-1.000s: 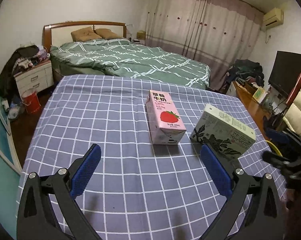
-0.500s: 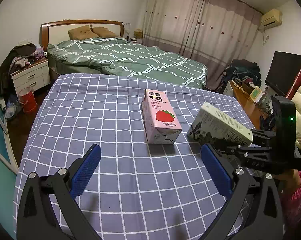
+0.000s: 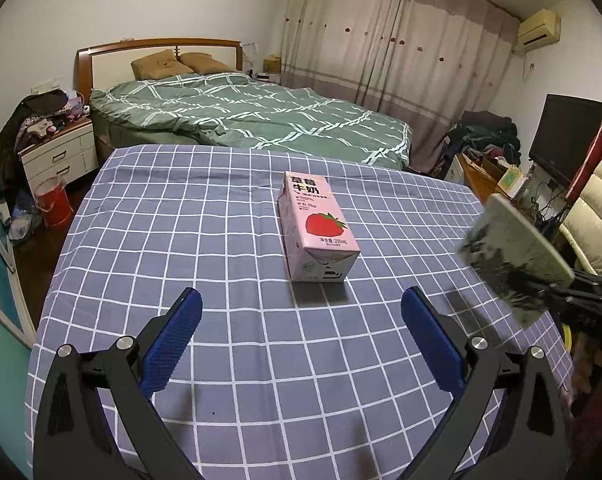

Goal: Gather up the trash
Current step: 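Carry the green box over the yellow bin and open the right gripper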

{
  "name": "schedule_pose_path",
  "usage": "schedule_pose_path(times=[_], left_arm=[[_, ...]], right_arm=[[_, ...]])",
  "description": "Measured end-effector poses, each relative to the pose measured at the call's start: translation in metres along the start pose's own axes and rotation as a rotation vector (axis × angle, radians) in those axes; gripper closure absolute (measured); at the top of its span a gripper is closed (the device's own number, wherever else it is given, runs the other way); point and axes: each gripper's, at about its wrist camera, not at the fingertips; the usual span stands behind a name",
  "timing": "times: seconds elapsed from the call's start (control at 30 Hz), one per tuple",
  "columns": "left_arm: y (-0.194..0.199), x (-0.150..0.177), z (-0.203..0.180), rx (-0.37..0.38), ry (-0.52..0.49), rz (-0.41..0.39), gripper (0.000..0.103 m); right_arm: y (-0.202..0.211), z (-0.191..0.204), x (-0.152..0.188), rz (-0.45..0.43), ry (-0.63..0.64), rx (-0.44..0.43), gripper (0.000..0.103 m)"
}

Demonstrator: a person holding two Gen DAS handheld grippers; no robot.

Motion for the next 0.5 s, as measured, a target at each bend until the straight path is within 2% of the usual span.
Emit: schedule_pose_path(times=[0.27, 0.4, 0.5], left_arm=[[-0.003, 0.002, -0.006, 0.000, -0.009, 0.011, 0.005], [-0.004, 0.002, -0.007, 0.001, -0.015, 0.014, 0.005], [-0.004, 0.001, -0.008, -0.002, -0.018, 0.014, 0.005]], right_arm=[[0.040, -0.094, 0.032, -0.030, -0.230, 0.228, 0.075], [0.040, -0.144, 0.055, 0.015, -0.331, 0.351, 0.075], [0.036, -0.166, 0.070, 0.043, -0.366, 0.399, 0.075]])
Point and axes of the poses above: each gripper's, at about its wrist camera, not at the fingertips, and y roughly against the way its jaws point, z to its left, x to its underside, and after that the axes turned 14 degrees about x, right-handed
